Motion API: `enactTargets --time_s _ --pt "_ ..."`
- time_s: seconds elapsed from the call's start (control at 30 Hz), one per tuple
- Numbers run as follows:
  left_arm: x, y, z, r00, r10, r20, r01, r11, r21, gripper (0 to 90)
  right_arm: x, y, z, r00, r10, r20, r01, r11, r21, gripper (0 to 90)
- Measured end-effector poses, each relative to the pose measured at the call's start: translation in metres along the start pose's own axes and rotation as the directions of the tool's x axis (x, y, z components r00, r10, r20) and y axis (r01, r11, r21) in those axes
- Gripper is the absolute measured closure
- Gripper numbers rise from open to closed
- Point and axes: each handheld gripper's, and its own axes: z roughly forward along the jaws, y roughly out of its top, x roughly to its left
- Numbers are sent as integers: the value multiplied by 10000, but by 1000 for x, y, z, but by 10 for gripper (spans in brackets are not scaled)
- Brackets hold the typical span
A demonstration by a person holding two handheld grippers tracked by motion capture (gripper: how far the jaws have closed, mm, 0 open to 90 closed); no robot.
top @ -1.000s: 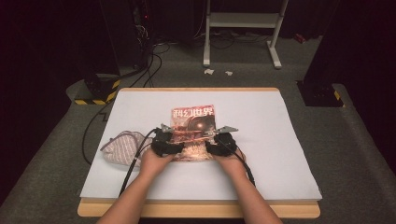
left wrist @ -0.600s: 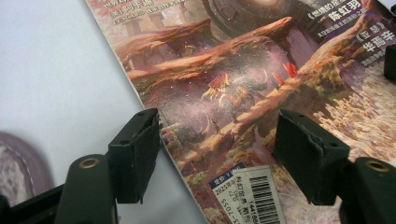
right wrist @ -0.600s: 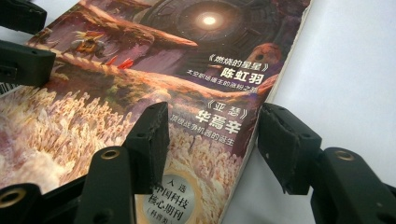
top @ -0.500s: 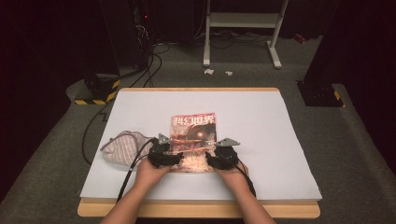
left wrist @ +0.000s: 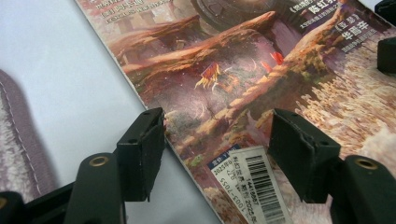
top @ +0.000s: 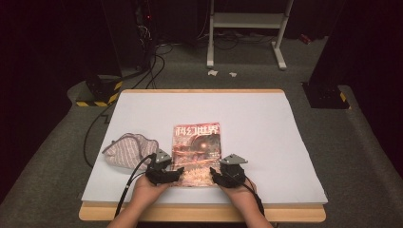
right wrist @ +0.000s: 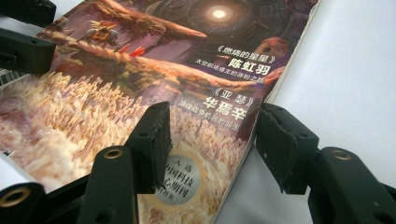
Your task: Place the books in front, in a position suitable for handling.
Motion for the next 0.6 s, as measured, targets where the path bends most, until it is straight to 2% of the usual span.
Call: enactTargets --time_s 0.07,0.13,0.23,0.3,0.37,0.4,0.5,0.6 --pt "1 -4 -2 9997 155 183 -153 9998 -118 364 0 -1 0 10000 -16 22 16 10000 -37 455" --pt "4 -9 -3 9986 357 378 -340 9984 -443 373 -1 -1 -1 9999 -60 -97 60 10000 -1 438" --pt "7 -10 -6 9973 404 620 -382 9986 -360 379 -1 -3 -3 9996 -110 -247 110 9999 -12 418" --pt "7 -11 -7 9974 460 558 -438 9982 -411 370 -2 -5 -6 9993 -345 -141 344 9994 -73 409" --pt "7 -11 -8 9972 522 544 -500 9979 -416 369 -2 -6 -8 9993 -369 -85 368 9992 -149 406" --pt "6 -12 -11 9968 662 452 -643 9971 -413 362 -3 -8 -12 9986 -536 -25 535 9979 -364 404" --pt "7 -11 -15 9971 660 387 -638 9964 -560 364 -7 -10 -16 9982 -598 84 602 9967 -544 412" --pt "9 -11 -19 9960 831 340 -802 9937 -779 368 -12 -9 -20 9983 -549 197 563 9955 -766 414"
